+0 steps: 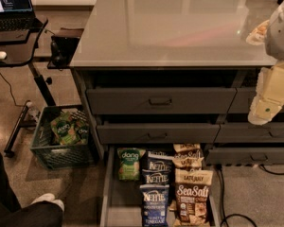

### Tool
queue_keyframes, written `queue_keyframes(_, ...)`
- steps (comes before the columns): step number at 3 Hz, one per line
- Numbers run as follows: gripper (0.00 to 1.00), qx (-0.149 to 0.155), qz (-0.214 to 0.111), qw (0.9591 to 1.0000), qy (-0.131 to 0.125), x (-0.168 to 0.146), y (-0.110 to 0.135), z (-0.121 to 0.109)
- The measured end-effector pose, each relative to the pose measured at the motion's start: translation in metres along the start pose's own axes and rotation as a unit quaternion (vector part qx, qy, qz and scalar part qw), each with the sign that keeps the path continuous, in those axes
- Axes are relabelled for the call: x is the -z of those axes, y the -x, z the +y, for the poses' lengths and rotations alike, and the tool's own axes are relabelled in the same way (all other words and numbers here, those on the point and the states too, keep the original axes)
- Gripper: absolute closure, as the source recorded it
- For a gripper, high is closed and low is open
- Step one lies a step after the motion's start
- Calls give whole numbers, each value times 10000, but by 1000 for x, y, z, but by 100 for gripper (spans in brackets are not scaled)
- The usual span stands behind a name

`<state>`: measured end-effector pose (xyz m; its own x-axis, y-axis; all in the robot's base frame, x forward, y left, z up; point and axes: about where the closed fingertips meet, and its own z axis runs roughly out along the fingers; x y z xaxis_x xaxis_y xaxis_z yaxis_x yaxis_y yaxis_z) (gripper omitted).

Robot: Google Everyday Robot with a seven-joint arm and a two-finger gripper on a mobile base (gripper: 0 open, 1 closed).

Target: Pick green rice chip bag from bottom drawer and place on counter

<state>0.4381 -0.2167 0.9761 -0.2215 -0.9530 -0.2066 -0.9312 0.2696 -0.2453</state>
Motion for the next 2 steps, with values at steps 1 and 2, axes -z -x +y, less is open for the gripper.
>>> queue_keyframes(1, 0, 0, 0, 10000, 0, 0, 0, 0)
queue_keyframes(2, 0, -175, -70, 9998, -14, -32, 0, 1)
